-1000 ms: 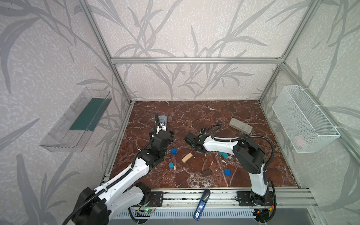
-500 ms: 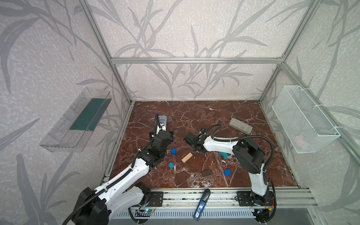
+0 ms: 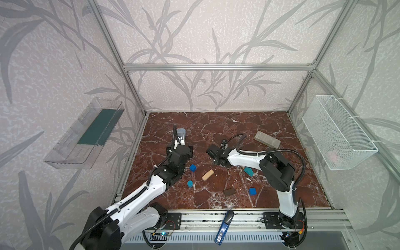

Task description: Build the wood block tower

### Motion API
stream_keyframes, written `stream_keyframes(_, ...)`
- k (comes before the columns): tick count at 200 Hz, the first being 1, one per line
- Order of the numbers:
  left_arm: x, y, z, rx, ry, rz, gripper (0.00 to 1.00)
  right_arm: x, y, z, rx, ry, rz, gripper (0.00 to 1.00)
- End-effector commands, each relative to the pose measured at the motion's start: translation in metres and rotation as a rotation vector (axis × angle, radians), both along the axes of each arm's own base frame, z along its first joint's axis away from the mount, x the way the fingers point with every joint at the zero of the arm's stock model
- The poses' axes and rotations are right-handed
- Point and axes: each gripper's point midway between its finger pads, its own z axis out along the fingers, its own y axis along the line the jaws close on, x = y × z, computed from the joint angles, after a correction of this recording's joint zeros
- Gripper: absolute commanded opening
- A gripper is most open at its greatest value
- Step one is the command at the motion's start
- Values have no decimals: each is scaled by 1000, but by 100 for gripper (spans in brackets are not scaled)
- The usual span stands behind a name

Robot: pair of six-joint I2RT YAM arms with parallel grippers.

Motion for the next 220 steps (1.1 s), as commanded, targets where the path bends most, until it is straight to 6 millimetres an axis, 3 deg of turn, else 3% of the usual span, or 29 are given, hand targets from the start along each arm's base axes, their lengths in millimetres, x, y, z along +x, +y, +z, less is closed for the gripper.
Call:
stream_keyframes(1,1,1,2,-9,-7,12,86,1,-5,-5,-27,34,55,76)
stream_keyframes(75,2,1,0,-1,0,17,86,10,4,-17,81,54,140,81)
stream_keyframes(220,3,1,-2,4,14,22,86,14,9,-28,57,123,255,82)
